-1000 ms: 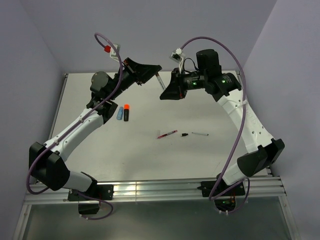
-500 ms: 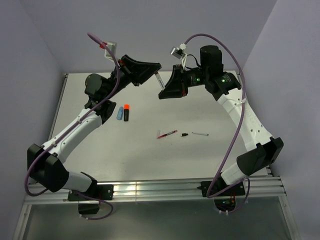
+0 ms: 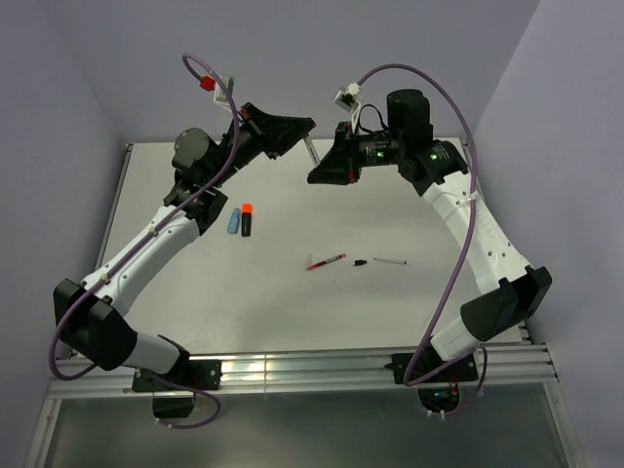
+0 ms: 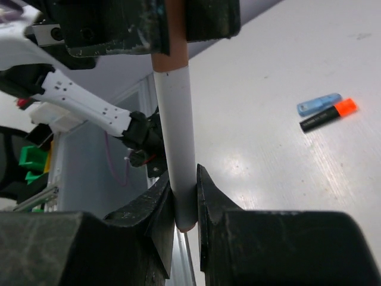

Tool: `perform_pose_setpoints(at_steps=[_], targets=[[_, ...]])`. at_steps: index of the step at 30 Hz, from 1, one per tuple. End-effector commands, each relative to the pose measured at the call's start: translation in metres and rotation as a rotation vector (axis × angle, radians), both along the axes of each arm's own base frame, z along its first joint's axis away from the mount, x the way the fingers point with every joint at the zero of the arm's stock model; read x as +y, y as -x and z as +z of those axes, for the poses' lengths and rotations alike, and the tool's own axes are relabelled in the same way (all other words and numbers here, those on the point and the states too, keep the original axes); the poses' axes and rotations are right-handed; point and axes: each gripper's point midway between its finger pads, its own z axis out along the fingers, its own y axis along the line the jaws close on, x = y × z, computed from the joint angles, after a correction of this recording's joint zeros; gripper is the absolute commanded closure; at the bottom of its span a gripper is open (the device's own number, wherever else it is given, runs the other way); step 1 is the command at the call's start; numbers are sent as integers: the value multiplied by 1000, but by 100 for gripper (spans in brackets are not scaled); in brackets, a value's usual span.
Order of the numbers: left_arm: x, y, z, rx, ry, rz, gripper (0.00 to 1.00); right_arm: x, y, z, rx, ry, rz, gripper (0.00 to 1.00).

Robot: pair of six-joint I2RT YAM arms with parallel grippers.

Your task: Insert the pens into the pen caps

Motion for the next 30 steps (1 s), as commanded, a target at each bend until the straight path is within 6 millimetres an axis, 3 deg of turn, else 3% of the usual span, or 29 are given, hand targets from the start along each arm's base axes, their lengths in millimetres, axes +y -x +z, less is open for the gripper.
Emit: perform_pose_setpoints(at_steps=[1, 6, 14, 26, 29, 30], targets=[[-50, 88, -122, 346, -330, -479, 100, -28, -67, 117, -490, -132, -397, 100], [-51, 70, -124, 387, -326, -382, 100, -28, -73, 113, -487, -105, -462, 100], [-47, 69, -117, 363, -282, -422, 100, -18, -62, 100, -488, -92, -377, 100], [-18, 23, -47, 117, -248, -227, 100, -22, -63, 70, -430, -56, -360, 100], [-14, 18, -38, 94, -243, -210, 92, -21, -62, 65, -417, -56, -350, 100], [-12, 18, -36, 88, -240, -212, 80, -20, -61, 64, -414, -58, -341, 100]])
